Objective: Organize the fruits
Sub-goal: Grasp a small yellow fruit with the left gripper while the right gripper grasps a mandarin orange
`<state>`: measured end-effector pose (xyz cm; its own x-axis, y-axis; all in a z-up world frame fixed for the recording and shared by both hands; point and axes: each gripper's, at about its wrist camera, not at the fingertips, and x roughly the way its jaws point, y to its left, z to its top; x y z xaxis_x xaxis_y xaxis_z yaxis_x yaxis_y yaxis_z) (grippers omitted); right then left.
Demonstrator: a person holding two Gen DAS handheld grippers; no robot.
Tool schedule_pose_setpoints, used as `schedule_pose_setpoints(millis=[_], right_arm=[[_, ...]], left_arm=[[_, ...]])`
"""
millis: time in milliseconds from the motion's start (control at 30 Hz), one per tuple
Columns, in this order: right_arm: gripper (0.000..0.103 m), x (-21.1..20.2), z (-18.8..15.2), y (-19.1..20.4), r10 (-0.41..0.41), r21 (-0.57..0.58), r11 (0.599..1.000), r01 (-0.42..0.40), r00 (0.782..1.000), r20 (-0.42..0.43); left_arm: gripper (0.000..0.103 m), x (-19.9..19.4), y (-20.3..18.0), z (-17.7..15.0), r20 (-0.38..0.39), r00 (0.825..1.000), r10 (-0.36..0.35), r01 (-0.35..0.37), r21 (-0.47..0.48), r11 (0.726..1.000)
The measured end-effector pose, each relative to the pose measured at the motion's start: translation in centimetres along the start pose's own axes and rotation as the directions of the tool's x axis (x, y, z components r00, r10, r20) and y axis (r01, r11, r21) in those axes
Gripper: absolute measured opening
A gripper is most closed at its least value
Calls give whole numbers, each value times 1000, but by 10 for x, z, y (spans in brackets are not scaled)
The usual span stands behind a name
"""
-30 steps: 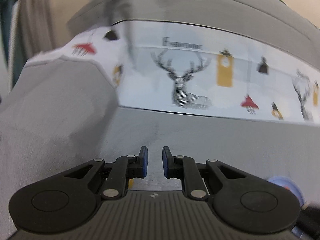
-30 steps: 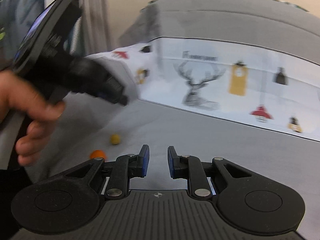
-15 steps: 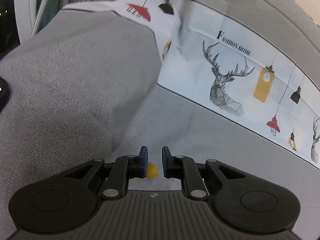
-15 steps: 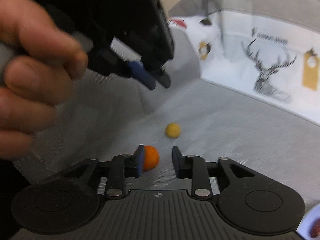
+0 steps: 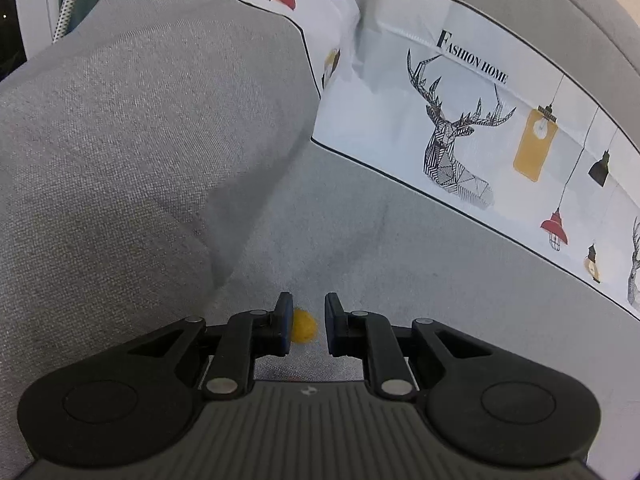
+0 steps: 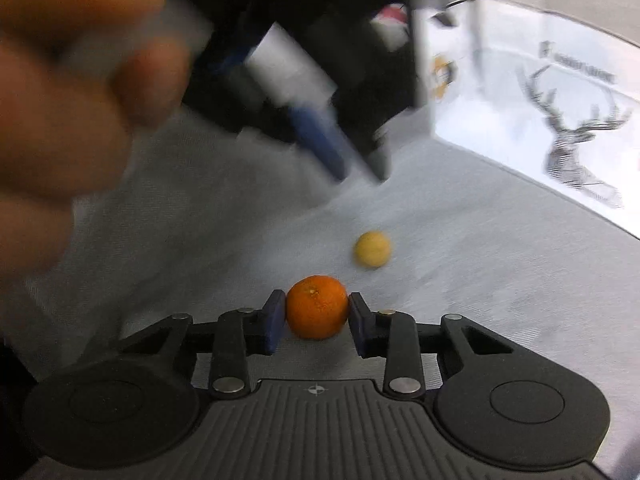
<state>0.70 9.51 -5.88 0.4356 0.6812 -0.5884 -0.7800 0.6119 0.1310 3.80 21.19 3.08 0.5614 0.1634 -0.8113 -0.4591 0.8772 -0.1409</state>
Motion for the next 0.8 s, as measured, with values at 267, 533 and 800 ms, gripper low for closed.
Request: schedule_pose_setpoints(millis=[267, 533, 800], right_arm=[[35, -17, 2, -52, -235, 200, 951, 235, 972, -26], [35, -31, 7, -59, -226, 258, 939, 226, 974, -30], [35, -83, 12, -61, -266, 236, 937, 256, 964, 11]], left_arm=[[21, 30, -6, 1, -84, 995, 49, -48, 13, 999], [34, 61, -9, 2, -131, 988, 82, -75, 58, 996], [27, 36, -24, -9, -6, 983, 182, -178, 187, 966]])
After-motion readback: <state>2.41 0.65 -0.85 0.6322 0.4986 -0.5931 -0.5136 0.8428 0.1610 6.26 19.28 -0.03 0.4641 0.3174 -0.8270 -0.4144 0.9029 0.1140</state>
